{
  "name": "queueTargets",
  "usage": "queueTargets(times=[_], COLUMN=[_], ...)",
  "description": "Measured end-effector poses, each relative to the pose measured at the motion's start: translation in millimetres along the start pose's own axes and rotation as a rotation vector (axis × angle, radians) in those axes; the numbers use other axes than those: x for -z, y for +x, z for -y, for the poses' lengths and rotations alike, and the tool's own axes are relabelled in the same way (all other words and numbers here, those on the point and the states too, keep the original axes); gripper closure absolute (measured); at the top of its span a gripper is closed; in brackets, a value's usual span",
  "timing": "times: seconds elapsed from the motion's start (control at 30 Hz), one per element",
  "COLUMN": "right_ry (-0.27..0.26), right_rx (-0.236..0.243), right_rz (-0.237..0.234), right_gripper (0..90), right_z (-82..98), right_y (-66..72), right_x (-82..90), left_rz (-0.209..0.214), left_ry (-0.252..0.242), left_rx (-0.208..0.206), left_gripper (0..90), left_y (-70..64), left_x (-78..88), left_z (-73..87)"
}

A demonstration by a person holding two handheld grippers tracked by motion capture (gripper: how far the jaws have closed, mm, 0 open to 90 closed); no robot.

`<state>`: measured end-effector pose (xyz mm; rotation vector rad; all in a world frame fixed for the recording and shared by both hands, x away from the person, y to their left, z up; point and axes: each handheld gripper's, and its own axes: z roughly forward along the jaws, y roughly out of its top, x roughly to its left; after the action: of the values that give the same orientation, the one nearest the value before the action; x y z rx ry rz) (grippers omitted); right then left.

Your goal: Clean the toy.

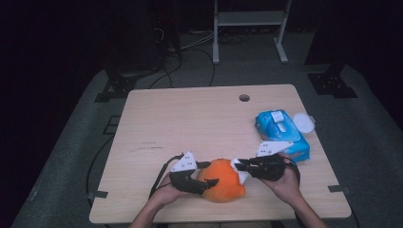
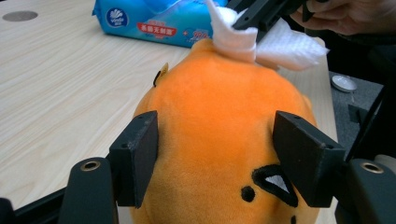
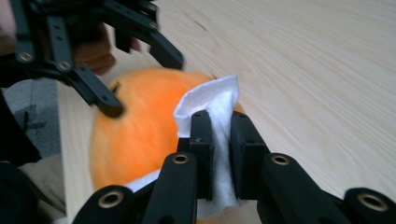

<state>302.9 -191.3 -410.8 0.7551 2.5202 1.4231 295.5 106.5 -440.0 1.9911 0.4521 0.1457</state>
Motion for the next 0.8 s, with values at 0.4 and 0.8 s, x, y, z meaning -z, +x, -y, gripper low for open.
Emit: queueTargets(times=[0.4,0.8], right_ry=[-0.02,-0.018], right_rx=[0.0,0.012], right_rz=[-0.032,-0.028], right_gripper=[79.9,80.0], right_z=[-4.8,-10.5], right_y=[7.6,10.8], right_x=[-1.3,-6.0], left_rz=[0.012,0.011], left_ry=[-0.011,-0.003], left_rx=[0.024,-0.016], left_gripper=[32.7,32.6], left_y=[4.5,-4.8], left_x=[1.0,-6.9], left_z=[4.4,-0.7])
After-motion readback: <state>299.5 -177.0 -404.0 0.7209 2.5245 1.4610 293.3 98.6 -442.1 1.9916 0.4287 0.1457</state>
